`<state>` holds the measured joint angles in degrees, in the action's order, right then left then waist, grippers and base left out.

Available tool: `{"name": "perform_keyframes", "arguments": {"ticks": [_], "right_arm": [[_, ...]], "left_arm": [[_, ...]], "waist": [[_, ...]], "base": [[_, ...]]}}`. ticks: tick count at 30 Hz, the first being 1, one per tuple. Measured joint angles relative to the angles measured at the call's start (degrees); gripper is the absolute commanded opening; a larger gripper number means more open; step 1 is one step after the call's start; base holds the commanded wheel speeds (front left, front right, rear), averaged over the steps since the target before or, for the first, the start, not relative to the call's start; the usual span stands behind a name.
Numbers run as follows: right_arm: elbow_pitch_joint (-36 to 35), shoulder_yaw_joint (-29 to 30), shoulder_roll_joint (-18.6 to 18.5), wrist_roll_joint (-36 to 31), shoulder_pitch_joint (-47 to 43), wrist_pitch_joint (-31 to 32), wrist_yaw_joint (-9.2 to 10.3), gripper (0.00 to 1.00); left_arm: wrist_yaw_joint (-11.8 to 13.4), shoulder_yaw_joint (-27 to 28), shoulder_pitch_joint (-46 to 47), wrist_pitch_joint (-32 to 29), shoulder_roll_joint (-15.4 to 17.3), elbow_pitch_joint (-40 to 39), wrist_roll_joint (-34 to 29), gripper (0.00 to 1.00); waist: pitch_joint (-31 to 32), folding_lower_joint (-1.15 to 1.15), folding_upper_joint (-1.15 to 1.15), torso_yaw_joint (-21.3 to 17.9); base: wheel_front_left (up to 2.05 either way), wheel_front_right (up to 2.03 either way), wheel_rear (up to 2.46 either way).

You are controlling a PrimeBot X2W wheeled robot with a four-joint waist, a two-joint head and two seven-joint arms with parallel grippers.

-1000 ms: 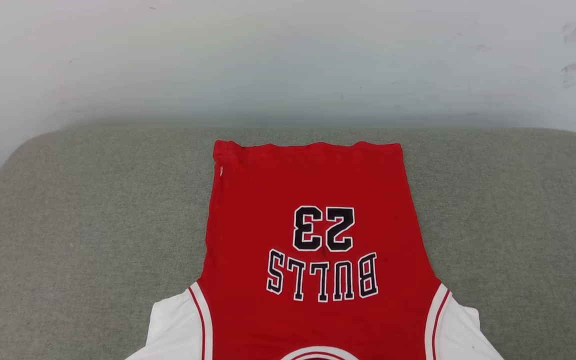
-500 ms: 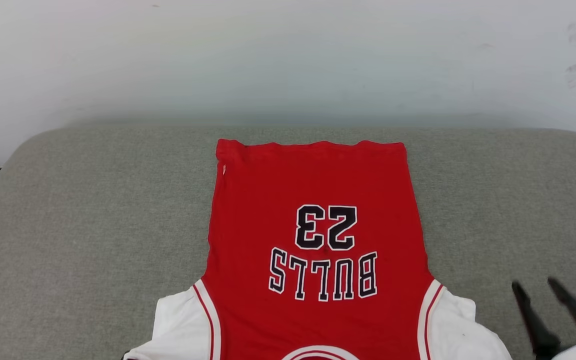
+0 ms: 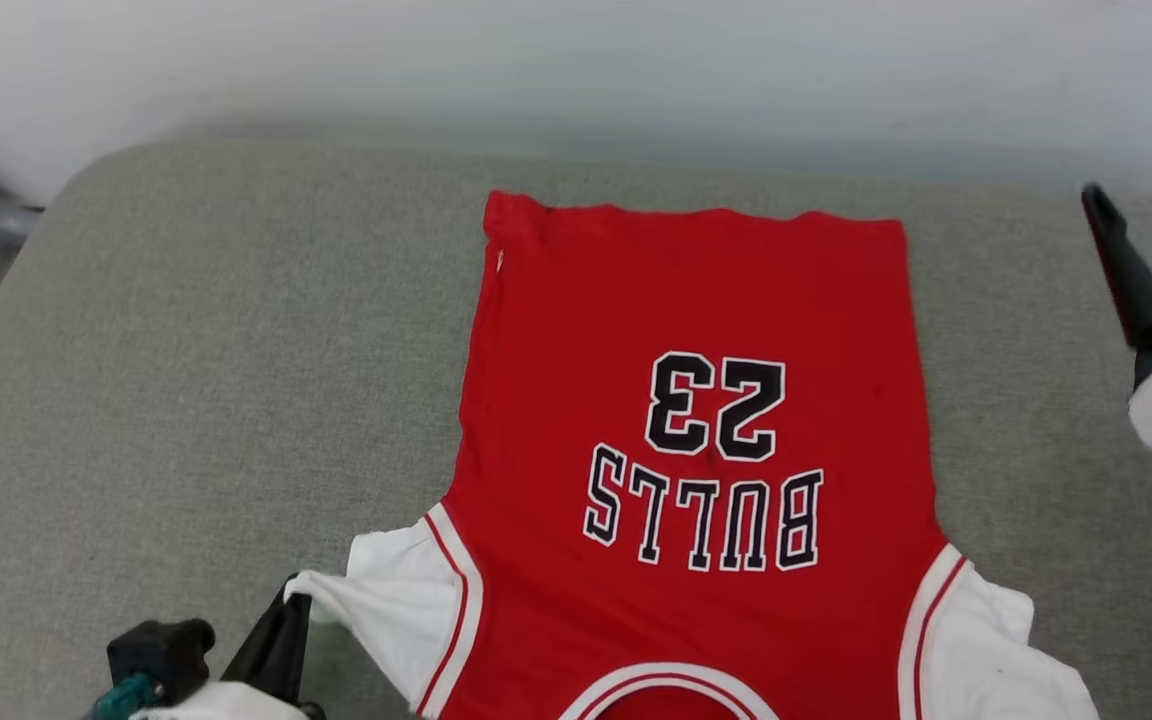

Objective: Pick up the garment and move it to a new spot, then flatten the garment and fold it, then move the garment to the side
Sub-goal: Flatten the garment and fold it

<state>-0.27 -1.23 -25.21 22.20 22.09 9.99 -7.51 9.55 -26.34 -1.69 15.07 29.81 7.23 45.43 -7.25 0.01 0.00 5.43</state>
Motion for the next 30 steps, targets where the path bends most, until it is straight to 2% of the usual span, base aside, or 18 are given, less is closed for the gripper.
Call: {"name": "perform_keyframes", "arguments": {"ticks": [3,11,20,23,30], "right_arm": [[2.87,-2.9,-2.05,-0.66,7.65,5.72,0.0,1.0],[15.19,-7.87,-3.32,-1.21,23.67,24.4,-0.02,1.0],[25.92,-8.96,-5.21,-2.66,35.5,44.86,-0.02,1.0],[26.62,-8.81,-5.33,-3.05,37.23,48.65,-0.02,1.0],[27.74,-8.64,-6.26,-5.66,38.37,53.23,0.0,1.0]], "left_arm": [[-1.02,0.57,2.37,0.0,-1.24,-0.38,-1.23,0.0],[-3.96,1.87,6.78,-0.01,-5.43,-0.54,-5.14,0.0],[-7.11,3.92,10.16,-0.01,-9.5,-1.53,-9.07,0.0],[-8.12,4.78,10.88,-0.01,-10.76,-1.55,-10.07,0.0],[-10.56,7.14,12.65,0.01,-13.48,-1.47,-12.07,0.0]], "waist": [[-3.1,0.01,0.0,1.45],[-11.2,0.01,0.0,5.67],[-19.25,0.01,0.0,10.0],[-21.79,0.0,0.0,11.2],[-26.8,0.0,0.0,13.64]], "base": [[0.0,0.0,0.0],[0.0,0.0,0.0],[0.0,0.0,0.0],[0.0,0.0,0.0],[0.0,0.0,0.0]]}}
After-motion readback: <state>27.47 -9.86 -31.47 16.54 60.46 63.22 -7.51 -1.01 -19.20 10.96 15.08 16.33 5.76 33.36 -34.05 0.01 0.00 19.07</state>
